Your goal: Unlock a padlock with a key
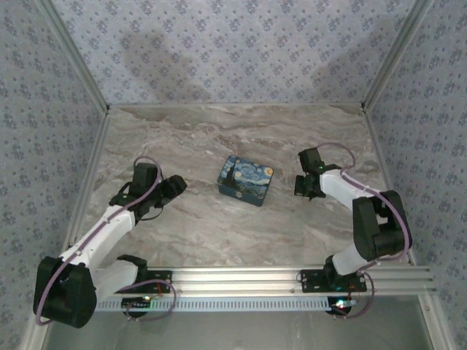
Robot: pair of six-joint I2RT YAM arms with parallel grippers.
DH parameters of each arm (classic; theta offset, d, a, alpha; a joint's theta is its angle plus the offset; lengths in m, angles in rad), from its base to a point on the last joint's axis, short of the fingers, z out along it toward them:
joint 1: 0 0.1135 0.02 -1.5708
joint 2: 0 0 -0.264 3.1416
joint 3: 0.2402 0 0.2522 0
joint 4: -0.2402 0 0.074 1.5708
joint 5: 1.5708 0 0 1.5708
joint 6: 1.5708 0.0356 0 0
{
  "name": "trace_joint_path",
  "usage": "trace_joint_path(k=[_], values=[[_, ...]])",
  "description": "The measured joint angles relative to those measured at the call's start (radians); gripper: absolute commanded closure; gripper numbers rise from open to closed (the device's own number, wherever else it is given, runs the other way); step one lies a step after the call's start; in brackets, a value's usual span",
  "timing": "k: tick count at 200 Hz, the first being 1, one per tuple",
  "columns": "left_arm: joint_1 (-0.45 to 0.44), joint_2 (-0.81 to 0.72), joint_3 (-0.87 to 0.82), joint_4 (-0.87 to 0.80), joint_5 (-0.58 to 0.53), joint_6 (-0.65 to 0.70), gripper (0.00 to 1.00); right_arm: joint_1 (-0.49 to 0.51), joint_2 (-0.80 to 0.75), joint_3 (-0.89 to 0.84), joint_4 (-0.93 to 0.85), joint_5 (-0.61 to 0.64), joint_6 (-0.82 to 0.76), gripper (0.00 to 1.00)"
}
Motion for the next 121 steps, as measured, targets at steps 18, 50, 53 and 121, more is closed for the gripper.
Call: trace_joint_path(k=[18,50,53,121], values=[[0.000,0.000,-0.001,0.000,0.000,0.000,0.34,0.006,0.033,0.013,0.001,0.017,0.004,0.96],[0.000,0.000,-0.002,0.000,0.000,0.000,0.34,0.017,0.077,0.029,-0.006,0.028,0.007,0.85],[0.000,0.000,-0.002,0.000,0.000,0.000,0.34,0.017,0.080,0.032,-0.008,0.027,0.006,0.83],[0.000,0.000,-0.002,-0.001,0.000,0.000,0.30,0.023,0.061,0.080,-0.058,0.027,0.026,0.54]])
